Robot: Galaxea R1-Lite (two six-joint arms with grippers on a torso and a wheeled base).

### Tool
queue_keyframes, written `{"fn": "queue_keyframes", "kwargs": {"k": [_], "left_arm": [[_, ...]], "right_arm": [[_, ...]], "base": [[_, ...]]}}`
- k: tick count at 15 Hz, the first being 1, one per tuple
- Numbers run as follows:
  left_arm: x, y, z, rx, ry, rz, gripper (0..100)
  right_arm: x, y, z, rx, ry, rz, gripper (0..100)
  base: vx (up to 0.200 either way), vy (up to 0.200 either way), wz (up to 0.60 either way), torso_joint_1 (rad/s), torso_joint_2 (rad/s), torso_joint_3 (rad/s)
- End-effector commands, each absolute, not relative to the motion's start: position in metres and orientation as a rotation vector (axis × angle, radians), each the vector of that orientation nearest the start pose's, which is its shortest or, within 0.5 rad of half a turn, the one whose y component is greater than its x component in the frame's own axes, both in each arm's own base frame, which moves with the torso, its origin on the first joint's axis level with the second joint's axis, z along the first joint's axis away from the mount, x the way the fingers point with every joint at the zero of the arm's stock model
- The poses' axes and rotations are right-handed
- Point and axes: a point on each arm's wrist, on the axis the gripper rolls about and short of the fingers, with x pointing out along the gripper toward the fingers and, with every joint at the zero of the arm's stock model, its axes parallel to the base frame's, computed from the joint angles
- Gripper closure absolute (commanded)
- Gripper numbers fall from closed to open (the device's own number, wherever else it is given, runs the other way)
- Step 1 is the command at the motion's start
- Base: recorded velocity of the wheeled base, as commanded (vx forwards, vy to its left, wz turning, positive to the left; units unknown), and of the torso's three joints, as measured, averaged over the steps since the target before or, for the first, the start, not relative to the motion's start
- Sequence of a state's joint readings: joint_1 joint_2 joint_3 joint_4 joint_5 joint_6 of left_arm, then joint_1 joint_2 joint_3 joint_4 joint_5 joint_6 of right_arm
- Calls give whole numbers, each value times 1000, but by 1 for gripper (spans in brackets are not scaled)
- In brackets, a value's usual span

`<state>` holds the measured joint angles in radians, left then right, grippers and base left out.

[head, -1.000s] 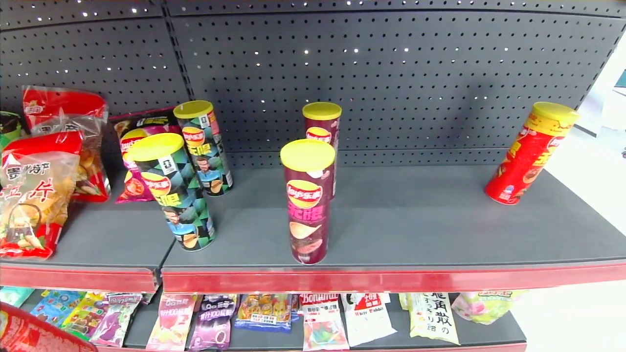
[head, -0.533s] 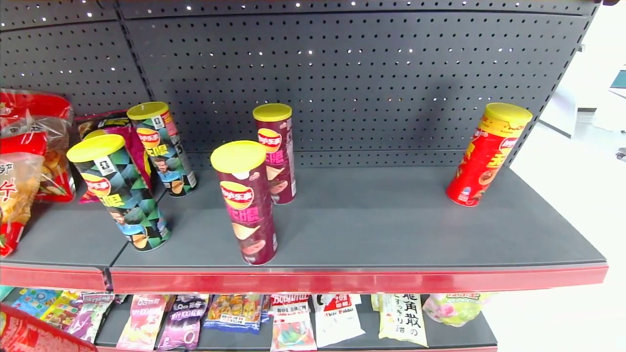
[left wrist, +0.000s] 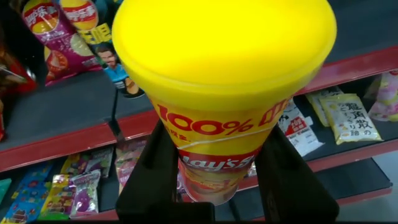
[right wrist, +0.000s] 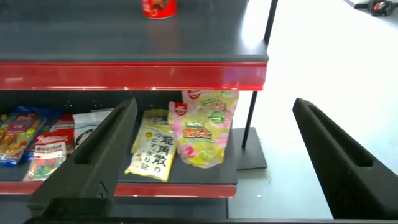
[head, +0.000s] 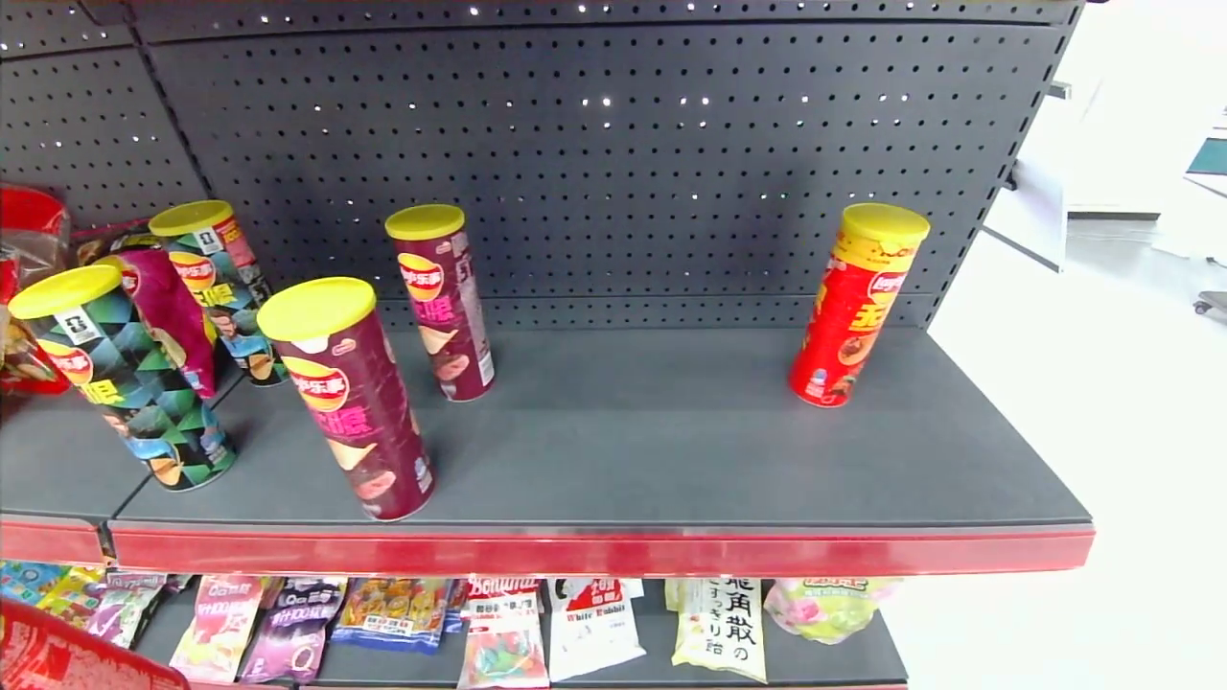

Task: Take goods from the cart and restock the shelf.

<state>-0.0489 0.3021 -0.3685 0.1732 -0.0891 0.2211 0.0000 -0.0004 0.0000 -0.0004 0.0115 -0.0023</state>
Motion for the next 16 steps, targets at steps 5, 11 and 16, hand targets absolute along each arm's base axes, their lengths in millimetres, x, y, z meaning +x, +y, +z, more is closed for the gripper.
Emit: {"fn": "queue_keyframes", "kwargs": {"k": [5, 11, 16], "left_arm": [[-16, -1, 166, 220, 87, -149, 100], [-27, -1, 159, 220, 30, -192, 100], [-24, -4, 167, 55, 43, -322, 100]], "right_arm": [[-23, 0, 75, -3, 0, 12, 0], [-23, 0, 76, -6, -2, 15, 0], [-24, 2, 83, -25, -20, 98, 0]], "base": [[0, -200, 0, 3, 1, -1], [0, -33, 0, 1, 0, 1], [0, 0, 0, 0, 0, 0]]}}
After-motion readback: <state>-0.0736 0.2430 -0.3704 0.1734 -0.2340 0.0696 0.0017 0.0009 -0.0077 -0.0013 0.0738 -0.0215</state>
